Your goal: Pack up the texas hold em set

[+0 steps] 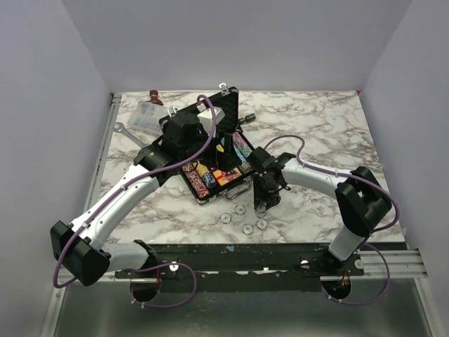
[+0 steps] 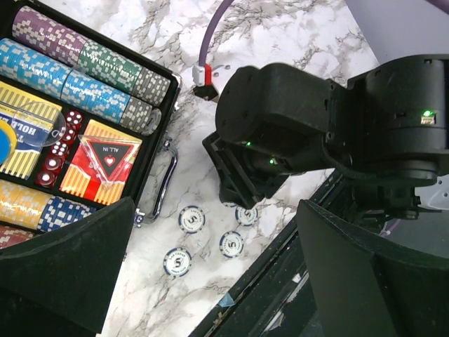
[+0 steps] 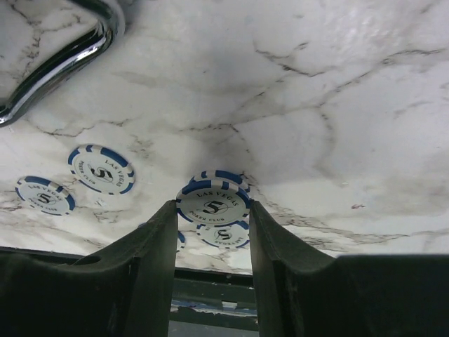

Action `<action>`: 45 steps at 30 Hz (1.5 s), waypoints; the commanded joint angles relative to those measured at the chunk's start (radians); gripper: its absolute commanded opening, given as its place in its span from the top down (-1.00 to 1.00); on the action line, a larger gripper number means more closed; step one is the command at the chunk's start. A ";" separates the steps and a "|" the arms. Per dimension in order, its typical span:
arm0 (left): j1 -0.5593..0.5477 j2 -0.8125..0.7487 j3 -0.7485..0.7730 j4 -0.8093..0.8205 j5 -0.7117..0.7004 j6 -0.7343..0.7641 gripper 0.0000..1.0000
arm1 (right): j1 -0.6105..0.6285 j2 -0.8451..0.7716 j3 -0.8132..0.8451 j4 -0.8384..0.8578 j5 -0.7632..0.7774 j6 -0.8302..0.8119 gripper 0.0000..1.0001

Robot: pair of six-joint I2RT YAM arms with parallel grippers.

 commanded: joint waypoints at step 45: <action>-0.003 -0.010 0.000 0.015 0.022 0.003 -0.95 | 0.165 0.063 -0.062 -0.055 0.062 0.199 -0.07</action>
